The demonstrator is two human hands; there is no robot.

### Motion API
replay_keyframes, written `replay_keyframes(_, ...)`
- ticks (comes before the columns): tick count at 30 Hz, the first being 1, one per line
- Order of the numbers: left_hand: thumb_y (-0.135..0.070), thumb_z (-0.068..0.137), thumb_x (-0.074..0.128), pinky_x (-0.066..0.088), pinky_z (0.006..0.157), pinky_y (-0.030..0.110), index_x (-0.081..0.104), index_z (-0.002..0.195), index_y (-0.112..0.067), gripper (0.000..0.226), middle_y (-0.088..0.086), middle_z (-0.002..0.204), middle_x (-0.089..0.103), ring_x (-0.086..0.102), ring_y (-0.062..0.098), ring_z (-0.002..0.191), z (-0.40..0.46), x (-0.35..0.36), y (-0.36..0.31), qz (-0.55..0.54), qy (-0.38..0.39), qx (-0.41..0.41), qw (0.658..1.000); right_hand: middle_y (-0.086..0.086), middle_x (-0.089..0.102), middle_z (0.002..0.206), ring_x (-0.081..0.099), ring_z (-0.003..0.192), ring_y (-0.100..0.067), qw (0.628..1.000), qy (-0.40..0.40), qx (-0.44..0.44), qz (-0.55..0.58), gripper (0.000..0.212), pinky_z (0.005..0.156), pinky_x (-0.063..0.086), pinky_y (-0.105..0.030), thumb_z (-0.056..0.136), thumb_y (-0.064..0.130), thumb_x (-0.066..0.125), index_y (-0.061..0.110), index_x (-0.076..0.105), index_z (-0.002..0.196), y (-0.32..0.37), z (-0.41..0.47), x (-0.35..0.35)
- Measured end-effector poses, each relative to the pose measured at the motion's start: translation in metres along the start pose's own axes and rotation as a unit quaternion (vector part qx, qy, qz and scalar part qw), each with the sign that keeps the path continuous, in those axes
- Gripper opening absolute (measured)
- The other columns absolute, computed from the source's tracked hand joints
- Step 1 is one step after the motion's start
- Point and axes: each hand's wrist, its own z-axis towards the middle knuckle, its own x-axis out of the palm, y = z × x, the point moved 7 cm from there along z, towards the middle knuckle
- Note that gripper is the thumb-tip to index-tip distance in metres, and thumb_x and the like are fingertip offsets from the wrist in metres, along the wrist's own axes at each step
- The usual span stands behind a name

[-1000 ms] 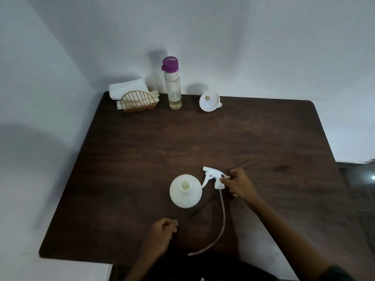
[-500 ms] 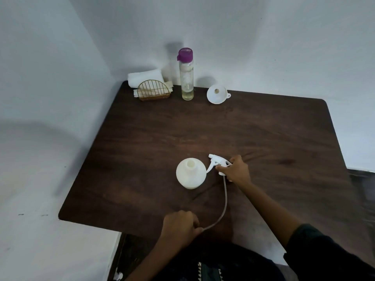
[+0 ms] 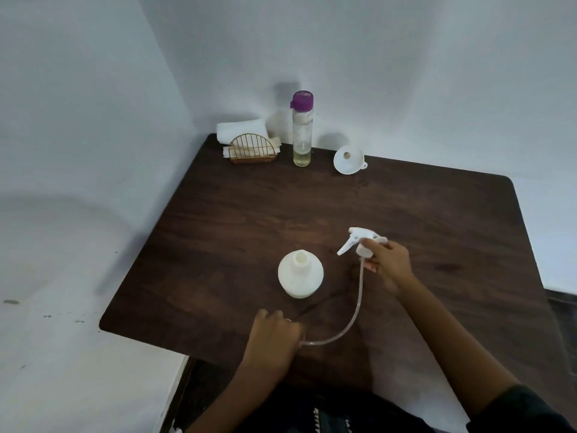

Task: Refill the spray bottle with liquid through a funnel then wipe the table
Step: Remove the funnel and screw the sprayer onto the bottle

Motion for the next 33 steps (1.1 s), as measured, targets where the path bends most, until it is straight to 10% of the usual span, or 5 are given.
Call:
replay_keyframes(4,-0.031,0.058,0.077,0.046,0.079,0.031,0.062,0.060,-0.028,0.015,-0.007,0.045,0.055,0.057,0.011,0.058,-0.001,-0.016,0.003,-0.010,-0.106,0.038,0.994,-0.009,0.064,0.085,0.062,0.072,-0.016,0.995,0.033,0.013,0.092,0.014,0.063,0.048,-0.026,0.084,0.014,0.067,0.005,0.061,0.093,0.035,-0.014,-0.004)
replay_keyframes(13,-0.023,0.082,0.058,0.034,0.099,0.037,0.066,0.089,-0.027,0.011,-0.013,0.080,0.070,0.065,0.012,0.098,0.001,-0.070,0.013,-0.060,-0.373,0.087,0.922,-0.004,0.063,0.089,0.061,0.078,-0.013,0.956,0.050,0.059,0.282,0.017,0.072,0.052,-0.021,0.083,0.021,0.067,0.009,0.060,0.092,0.089,-0.039,-0.019)
replay_keyframes(19,-0.023,0.090,0.044,0.027,0.103,0.038,0.060,0.114,-0.021,0.029,-0.012,0.108,0.070,0.058,0.011,0.119,0.023,-0.074,0.019,-0.119,-0.353,0.062,0.926,-0.006,0.061,0.100,0.062,0.093,-0.014,0.941,0.013,0.039,0.336,0.019,0.072,0.054,-0.023,0.080,0.018,0.070,0.012,0.060,0.095,0.110,-0.048,-0.026)
replay_keyframes(33,-0.032,0.092,0.042,0.013,0.099,0.024,0.063,0.100,-0.029,0.023,-0.019,0.123,0.062,0.032,-0.001,0.132,0.046,-0.053,0.040,-0.270,-0.317,-0.049,0.908,-0.006,0.063,0.091,0.064,0.077,-0.012,0.932,-0.065,-0.029,0.356,0.021,0.062,0.056,-0.022,0.080,0.012,0.070,0.012,0.058,0.096,0.116,-0.054,-0.023)
